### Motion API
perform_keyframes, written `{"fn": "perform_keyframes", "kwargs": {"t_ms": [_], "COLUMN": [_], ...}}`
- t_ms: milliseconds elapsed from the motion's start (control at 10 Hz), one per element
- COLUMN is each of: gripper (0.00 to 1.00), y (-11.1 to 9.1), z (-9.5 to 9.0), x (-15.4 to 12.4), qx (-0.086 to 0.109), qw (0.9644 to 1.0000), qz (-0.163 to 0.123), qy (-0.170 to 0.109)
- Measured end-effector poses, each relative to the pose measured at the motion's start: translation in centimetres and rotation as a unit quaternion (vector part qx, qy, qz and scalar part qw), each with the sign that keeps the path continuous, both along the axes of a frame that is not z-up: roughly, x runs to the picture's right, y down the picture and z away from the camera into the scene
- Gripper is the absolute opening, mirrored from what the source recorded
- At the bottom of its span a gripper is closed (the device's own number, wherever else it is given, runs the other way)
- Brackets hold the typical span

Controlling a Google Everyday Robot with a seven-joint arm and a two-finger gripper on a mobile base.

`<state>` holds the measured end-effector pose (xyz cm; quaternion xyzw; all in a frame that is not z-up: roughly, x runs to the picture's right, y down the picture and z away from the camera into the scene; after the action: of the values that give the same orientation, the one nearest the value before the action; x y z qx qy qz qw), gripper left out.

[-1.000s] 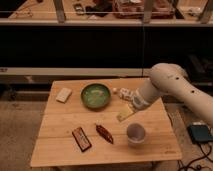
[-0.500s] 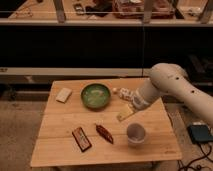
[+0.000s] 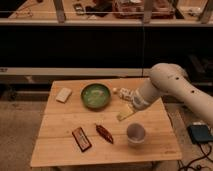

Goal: Place the pepper in the ceramic bowl

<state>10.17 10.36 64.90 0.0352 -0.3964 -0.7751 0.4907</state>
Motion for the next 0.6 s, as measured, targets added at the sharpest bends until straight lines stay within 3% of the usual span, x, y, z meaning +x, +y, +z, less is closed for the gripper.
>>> {"fn": "perform_keyframes", "kwargs": {"t_ms": [400,600], "gripper": [0.60,0.60], "y": [-3.5,-2.9], "z": [1.4,2.6], "x": [-2.6,-4.6], "qx": [0.090,0.113], "qw": [0.9957,0.9928], "qz": [-0.021,-0.038], "qy": [0.005,0.005]}}
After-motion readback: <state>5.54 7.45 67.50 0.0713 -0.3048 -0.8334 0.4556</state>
